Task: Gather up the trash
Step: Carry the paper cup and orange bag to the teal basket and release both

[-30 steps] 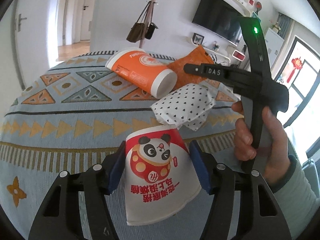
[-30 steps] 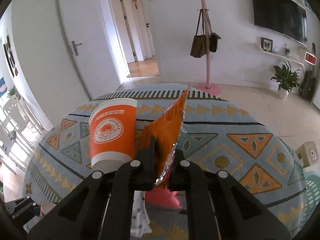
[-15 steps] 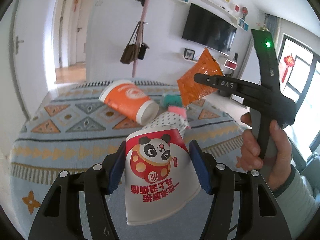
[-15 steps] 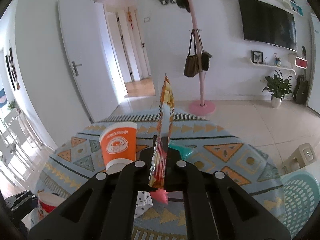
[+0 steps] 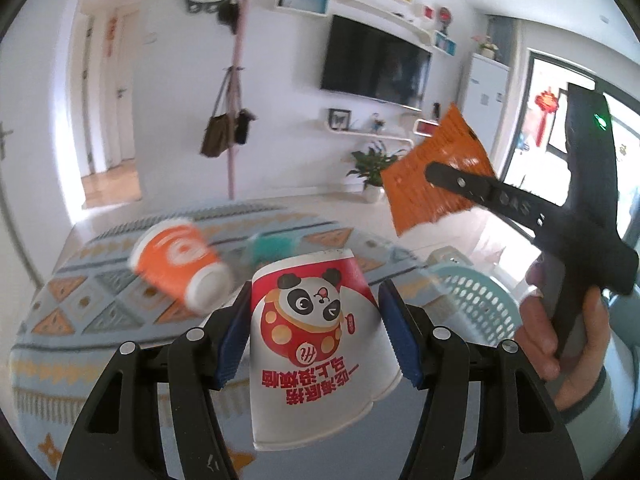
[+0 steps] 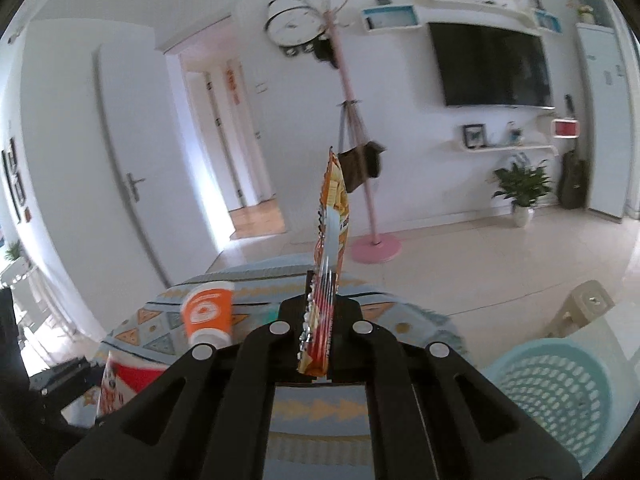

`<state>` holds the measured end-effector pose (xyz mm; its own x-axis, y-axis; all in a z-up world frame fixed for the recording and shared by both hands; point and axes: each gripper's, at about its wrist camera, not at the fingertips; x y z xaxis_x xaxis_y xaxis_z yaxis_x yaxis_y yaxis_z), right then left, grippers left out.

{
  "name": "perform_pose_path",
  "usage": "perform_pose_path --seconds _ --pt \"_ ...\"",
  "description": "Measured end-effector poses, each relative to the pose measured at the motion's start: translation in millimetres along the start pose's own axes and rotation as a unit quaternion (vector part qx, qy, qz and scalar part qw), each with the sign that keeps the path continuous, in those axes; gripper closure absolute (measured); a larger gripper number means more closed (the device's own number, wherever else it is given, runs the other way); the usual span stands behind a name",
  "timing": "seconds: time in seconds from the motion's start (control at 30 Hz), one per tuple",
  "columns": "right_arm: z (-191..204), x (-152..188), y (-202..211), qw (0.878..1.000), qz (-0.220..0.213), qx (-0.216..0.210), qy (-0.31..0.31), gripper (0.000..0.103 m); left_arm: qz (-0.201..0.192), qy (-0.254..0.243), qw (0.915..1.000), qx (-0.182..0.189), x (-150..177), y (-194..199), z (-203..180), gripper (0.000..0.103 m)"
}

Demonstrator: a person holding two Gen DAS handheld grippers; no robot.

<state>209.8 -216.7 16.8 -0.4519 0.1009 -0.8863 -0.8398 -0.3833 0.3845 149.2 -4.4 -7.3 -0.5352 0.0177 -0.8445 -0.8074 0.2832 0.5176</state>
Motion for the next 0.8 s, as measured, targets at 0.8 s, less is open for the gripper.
perform_pose_path --seconds 0.8 --pt "-196 75 46 0.971 0.062 0.171 -0.153 0.102 0.098 -0.099 0.9824 0.124 -13 -161 -177 0.043"
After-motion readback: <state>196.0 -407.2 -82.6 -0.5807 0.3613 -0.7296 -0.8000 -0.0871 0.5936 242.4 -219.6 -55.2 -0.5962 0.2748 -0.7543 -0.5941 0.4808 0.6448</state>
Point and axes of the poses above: each gripper's, at about its wrist camera, not at the fingertips, and y roughly against the way its jaws point, z to its left, x to its underside
